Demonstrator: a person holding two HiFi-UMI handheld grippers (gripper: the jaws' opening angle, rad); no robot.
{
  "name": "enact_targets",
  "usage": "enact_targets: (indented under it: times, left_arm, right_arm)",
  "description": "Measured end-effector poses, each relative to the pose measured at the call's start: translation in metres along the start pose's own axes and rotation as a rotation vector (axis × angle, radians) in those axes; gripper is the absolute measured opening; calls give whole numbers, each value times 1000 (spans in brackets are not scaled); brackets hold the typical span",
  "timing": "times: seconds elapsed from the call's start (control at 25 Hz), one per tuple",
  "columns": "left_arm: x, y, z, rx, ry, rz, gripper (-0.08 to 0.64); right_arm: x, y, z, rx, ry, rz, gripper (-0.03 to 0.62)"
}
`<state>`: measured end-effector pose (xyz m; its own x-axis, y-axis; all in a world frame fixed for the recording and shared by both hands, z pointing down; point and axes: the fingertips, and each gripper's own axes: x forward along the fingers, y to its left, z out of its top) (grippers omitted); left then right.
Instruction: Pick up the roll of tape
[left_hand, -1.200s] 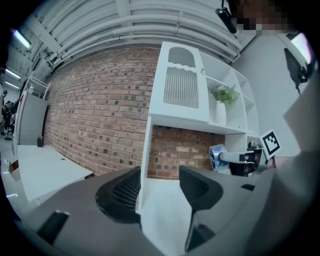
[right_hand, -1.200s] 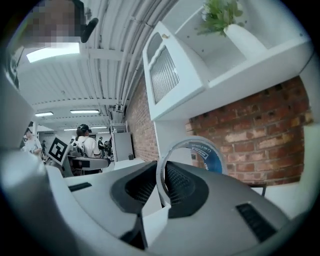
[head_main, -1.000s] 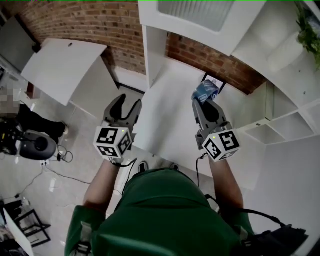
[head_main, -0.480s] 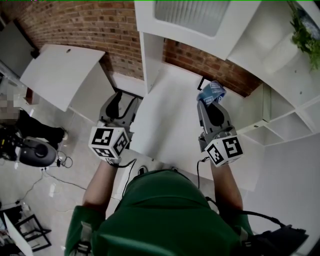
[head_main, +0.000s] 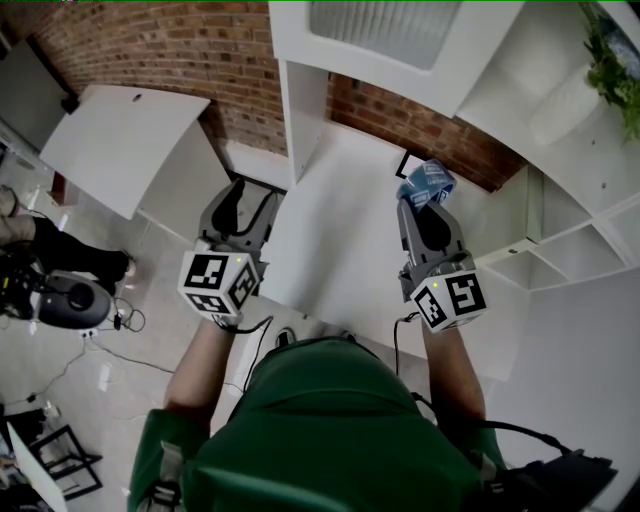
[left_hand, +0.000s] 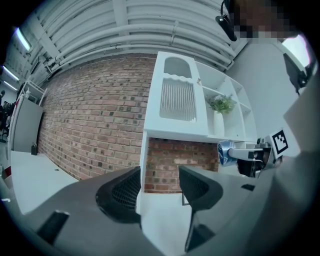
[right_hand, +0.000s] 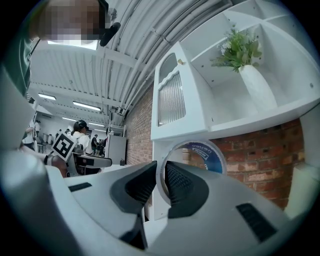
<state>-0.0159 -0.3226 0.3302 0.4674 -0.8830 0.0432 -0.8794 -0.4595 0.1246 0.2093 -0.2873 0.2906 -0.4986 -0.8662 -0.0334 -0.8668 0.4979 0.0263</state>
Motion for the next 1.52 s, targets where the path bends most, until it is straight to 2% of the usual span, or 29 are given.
enact_targets:
  times: [1.52]
  left_arm:
    - [-8, 2, -9, -6, 7, 26, 253]
  right_arm:
    - [1, 2, -10, -8, 16, 10, 64]
